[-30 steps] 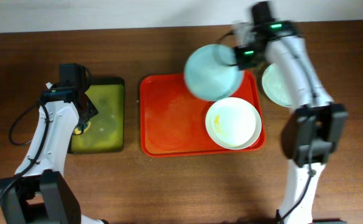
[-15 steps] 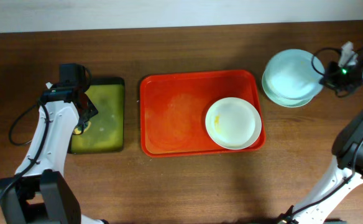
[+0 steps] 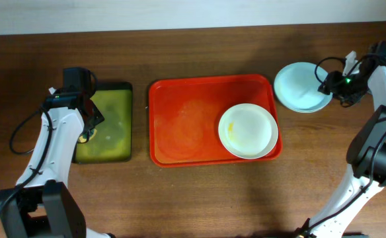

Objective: Clean dirty plates on tray and stack at the side
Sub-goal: 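Place the blue plate onto the cleaned plate right of the tray, then reach the right gripper to the cream plate and grip its rim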

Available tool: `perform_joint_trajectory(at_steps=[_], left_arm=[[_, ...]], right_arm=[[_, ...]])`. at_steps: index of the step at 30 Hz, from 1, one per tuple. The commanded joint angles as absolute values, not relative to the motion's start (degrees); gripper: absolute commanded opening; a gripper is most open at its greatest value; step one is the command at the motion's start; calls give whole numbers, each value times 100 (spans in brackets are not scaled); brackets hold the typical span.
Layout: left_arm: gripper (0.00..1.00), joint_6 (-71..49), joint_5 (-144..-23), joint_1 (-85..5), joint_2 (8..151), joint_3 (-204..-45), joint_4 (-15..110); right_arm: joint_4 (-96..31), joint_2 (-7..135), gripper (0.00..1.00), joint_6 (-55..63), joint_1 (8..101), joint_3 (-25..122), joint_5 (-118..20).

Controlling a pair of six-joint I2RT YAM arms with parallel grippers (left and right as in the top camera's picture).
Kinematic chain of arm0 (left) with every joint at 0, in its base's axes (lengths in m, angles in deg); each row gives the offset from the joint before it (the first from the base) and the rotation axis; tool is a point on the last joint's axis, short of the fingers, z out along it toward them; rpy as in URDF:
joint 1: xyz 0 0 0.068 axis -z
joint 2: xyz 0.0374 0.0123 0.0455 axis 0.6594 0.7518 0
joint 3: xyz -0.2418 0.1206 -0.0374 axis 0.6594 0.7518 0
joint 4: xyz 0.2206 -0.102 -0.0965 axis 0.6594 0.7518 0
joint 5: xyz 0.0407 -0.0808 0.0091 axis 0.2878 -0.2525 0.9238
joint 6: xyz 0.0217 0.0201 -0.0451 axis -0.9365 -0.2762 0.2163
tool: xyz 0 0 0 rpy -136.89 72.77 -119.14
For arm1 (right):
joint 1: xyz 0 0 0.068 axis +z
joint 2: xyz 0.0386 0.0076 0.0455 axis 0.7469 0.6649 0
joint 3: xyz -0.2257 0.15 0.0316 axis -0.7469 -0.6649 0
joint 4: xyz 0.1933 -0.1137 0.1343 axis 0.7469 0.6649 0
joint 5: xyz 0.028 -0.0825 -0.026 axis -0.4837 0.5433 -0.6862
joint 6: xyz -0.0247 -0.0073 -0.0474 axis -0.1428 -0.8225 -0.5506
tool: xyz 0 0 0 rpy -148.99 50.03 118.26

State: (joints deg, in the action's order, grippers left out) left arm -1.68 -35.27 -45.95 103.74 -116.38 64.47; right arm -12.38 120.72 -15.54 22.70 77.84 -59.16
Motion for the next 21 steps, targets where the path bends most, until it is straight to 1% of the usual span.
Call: perform_joint_trajectory(at_steps=[1, 4, 7, 10, 13, 16, 20, 21], left_arm=[[0, -238, -3531, -4614, 10343, -11587, 6430], [0, -236, -3551, -4614, 10343, -11587, 6428], [0, -238, -3643, -4614, 10343, -11587, 6417], [0, -238, -3640, -4614, 10343, -11587, 6415], [0, -238, -3643, -4614, 10343, -11587, 6415], [0, -238, -3643, -4614, 10343, -11587, 6415], [0, -238, -3643, -4614, 10343, -11587, 6415], [0, -238, -3643, -4614, 10343, -11587, 6415]], right_arm=[[-775, 11941, 58, -1530, 2287, 8315, -6088], [-54, 11720, 66, -1534, 2346, 8964, -6585], [388, 11491, 75, -1534, 2615, 9240, -6805], [700, 11484, 77, -1580, 3019, 9222, -6801], [934, 11543, 76, -2607, 3638, 8982, -6775], [838, 11543, 76, -3217, 4268, 8492, -6279], [388, 11543, 76, -3213, 4888, 7815, -4858], [276, 11543, 78, -3215, 5032, 7563, -4556]])
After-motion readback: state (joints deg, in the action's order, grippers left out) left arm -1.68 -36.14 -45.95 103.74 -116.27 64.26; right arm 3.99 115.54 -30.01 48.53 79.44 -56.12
